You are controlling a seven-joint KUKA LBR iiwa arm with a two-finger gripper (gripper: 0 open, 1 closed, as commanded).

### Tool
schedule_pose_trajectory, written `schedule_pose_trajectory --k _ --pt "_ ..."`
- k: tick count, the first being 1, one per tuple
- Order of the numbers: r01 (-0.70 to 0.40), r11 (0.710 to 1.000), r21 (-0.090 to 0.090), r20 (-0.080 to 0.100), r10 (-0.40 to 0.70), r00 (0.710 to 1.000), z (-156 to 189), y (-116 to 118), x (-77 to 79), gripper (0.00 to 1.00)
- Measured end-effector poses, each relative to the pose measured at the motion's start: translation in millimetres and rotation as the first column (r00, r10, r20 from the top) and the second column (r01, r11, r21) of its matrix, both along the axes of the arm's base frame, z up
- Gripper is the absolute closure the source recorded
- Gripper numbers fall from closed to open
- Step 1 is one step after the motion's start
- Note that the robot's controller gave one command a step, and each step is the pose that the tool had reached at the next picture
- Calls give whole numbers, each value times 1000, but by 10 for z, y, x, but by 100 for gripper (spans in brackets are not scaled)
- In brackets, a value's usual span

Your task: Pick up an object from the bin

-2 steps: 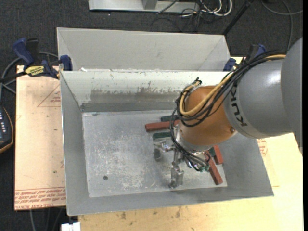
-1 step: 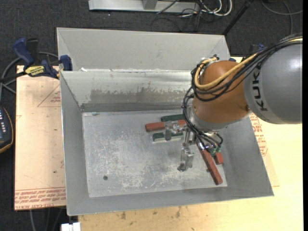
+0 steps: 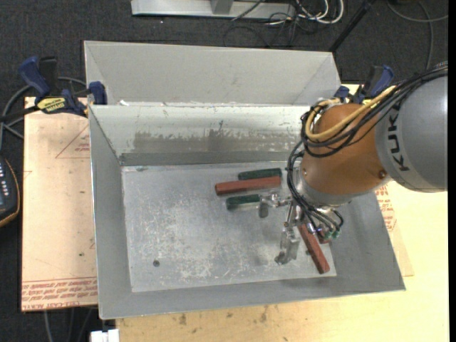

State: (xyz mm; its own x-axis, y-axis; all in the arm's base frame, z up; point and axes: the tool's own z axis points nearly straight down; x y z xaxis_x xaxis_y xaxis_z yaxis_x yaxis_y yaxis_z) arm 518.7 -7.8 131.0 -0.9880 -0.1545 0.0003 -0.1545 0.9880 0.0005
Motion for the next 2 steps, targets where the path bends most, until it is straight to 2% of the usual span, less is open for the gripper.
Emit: schedule_pose_trajectory --k 1,2 --pt "150 989 2 3 -150 989 -498 139 647 0" --pt "153 988 2 5 -153 988 -479 130 652 100"
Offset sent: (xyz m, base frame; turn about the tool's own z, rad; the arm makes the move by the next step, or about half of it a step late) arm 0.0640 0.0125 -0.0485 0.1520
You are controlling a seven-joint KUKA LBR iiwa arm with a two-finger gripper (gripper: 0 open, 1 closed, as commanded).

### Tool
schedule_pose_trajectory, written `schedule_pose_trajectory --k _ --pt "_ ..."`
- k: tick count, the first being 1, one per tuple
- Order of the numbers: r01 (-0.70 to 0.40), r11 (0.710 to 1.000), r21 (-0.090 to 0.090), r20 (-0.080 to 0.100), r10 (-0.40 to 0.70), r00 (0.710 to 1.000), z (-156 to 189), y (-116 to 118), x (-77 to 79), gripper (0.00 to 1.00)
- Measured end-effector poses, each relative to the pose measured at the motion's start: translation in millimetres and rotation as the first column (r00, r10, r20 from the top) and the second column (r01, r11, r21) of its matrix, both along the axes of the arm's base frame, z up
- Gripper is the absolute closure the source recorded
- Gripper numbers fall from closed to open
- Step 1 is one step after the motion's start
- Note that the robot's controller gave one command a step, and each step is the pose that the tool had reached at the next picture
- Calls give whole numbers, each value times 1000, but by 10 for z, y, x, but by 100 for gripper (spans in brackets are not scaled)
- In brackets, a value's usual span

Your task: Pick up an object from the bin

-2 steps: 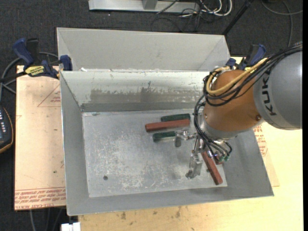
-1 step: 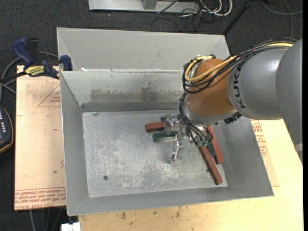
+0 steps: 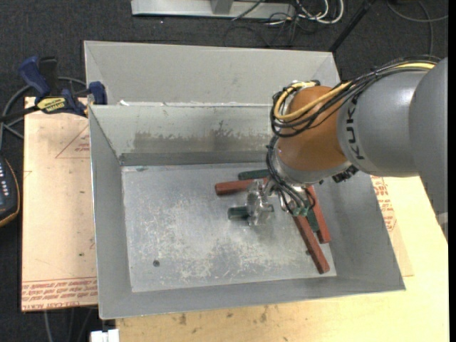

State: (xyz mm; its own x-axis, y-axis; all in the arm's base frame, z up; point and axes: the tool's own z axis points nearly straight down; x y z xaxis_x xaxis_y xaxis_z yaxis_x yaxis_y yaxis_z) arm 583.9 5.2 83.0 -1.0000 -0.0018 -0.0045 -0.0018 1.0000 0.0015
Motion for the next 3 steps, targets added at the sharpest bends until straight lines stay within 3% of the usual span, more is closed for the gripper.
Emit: schedule_pose_trajectory --k 1,2,3 --pt "0 1000 0 -1 0 1000 -2 -1 -3 0" --pt "0 1000 0 -2 0 1000 -7 -1 -6 100" --pt "-81 997 -1 7 81 997 1300 90 -74 100"
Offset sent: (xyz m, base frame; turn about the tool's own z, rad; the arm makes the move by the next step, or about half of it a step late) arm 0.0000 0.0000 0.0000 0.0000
